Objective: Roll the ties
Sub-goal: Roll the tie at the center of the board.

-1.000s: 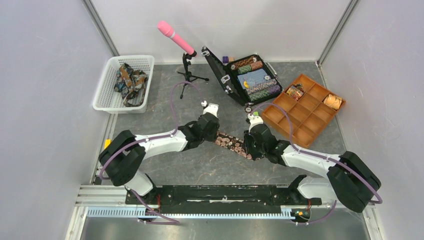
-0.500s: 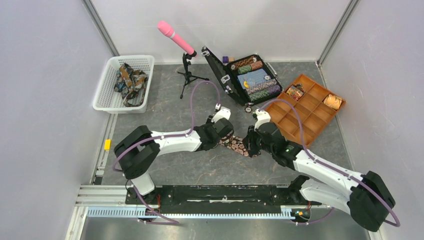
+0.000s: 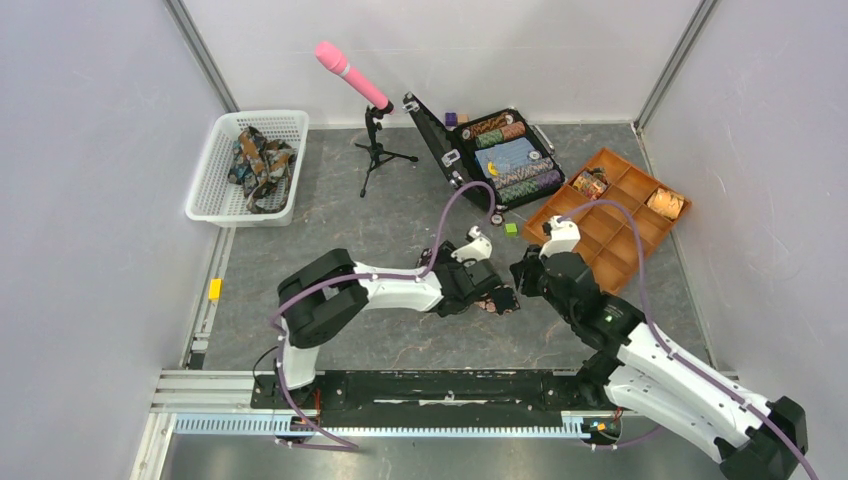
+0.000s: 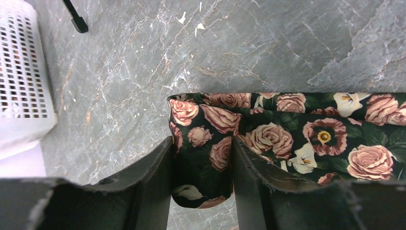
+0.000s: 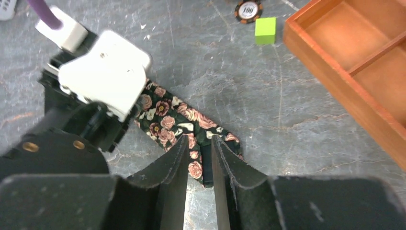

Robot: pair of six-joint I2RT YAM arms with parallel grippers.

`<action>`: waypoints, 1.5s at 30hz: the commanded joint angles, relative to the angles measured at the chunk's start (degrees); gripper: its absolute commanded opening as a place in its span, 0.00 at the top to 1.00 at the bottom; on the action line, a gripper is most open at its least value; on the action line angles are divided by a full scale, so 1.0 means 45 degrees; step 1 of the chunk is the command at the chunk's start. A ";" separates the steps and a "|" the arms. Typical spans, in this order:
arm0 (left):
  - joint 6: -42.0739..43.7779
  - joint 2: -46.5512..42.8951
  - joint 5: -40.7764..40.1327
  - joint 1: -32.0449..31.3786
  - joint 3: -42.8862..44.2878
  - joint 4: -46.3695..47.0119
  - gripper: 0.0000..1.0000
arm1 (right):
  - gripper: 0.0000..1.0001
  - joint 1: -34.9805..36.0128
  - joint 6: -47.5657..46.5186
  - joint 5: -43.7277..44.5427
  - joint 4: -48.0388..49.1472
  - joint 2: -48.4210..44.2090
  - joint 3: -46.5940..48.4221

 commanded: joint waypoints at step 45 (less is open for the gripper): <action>-0.0063 0.0283 -0.0968 -0.1196 0.2262 -0.2989 0.29 | 0.62 -0.0041 0.0548 0.1059 -0.0690 -0.0504 -0.0159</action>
